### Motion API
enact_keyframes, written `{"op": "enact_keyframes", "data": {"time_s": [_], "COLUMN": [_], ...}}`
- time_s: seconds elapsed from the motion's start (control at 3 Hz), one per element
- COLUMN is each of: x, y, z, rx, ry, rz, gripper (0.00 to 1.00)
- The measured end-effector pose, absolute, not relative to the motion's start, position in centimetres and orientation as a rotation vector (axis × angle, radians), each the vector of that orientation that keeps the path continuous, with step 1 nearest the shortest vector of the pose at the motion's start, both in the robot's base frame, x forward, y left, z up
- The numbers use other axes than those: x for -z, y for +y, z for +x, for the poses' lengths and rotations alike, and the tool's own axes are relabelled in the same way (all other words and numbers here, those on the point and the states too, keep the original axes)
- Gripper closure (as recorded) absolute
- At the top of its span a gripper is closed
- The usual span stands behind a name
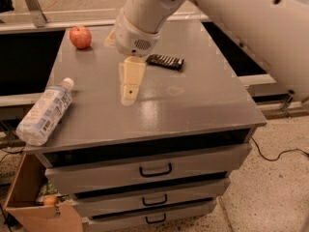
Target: Place blue plastic bottle upright
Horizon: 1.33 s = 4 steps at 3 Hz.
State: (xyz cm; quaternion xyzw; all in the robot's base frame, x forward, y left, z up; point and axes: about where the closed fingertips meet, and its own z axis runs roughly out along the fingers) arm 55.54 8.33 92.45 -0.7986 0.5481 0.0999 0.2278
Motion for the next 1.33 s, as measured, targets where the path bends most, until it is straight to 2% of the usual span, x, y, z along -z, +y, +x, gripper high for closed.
{"op": "enact_keyframes", "data": {"time_s": [1.33], "x": [-89.5], "y": [17.7], "z": [58.9], "rx": [-0.152], "ry": [1.227], "rz": [-2.465], "gripper": [0.0]}}
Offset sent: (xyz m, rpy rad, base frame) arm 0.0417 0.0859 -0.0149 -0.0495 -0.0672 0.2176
